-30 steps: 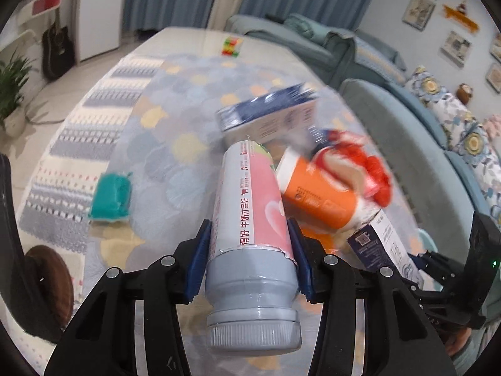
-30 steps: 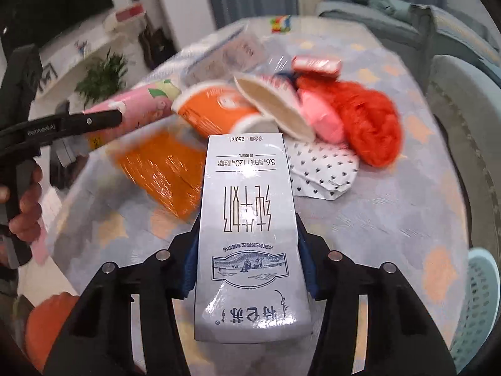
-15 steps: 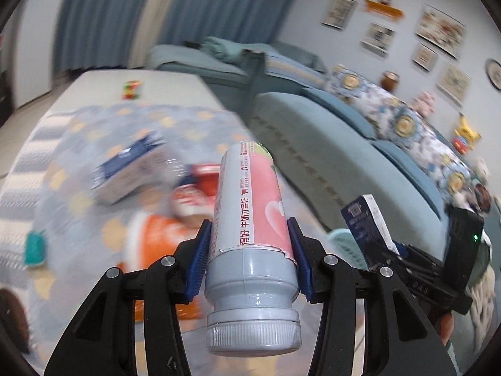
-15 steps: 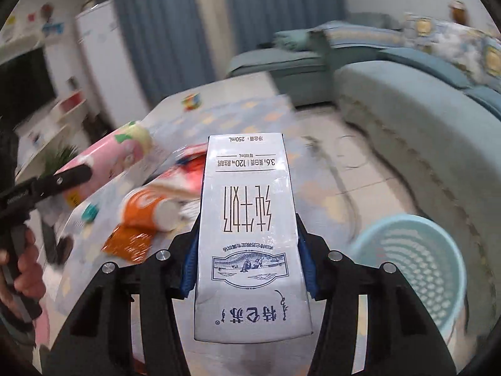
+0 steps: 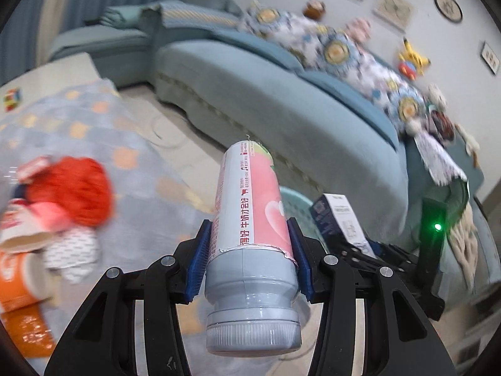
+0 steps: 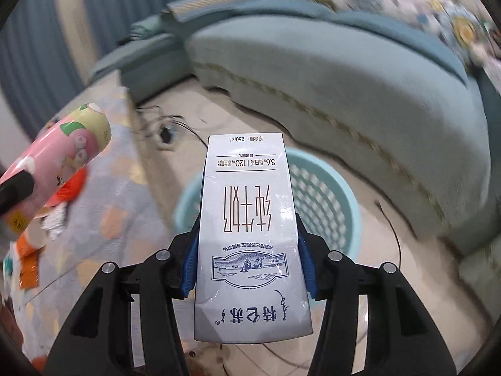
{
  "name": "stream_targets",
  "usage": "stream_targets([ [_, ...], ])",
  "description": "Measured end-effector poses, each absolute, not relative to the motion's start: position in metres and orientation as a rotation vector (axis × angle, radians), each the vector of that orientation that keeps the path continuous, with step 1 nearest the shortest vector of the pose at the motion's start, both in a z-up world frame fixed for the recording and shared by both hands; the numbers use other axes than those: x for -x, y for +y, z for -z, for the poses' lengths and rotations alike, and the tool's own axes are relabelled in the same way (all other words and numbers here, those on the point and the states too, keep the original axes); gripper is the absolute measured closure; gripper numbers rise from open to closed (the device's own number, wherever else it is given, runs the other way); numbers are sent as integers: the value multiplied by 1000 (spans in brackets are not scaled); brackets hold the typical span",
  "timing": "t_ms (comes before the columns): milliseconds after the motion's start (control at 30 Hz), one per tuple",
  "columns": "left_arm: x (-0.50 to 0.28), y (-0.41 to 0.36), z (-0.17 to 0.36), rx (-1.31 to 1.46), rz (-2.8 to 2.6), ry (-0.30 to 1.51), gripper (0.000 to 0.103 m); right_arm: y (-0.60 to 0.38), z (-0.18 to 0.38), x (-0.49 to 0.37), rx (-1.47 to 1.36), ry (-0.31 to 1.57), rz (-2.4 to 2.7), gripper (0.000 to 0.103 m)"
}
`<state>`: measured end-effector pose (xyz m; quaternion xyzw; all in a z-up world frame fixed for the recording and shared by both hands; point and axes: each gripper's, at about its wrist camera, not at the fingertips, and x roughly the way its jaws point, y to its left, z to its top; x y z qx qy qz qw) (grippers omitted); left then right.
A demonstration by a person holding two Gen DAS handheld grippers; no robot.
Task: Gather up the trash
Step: 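Carry the white carton and pink bottle over the wastebasket and open both tools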
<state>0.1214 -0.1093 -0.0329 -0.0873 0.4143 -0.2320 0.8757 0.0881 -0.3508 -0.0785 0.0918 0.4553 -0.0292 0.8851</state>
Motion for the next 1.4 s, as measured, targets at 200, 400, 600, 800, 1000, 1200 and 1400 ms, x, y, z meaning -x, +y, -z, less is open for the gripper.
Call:
stream_targets([
  [200,-149,-151,84,115,524,1045,57,-374,133,-94,-275,1121,136,54],
  [400,-159,-163,116,101,544,1140,56,-372,159,-93,-304,1207,156,53],
  [600,-152,-147,95,146,558,1071,40,-380,152,-88,-353,1180,148,48],
  [800,-141,-131,76,173,538,1002,40,-378,136,-87,-339,1141,130,48],
  [1000,-127,-107,65,200,510,963,42,-356,117,-83,-285,1081,69,48],
  [1200,-110,-70,48,228,443,905,42,-323,87,-79,-210,979,-7,48],
  [1400,-90,-17,29,267,326,837,42,-287,65,-75,-164,909,-103,48],
])
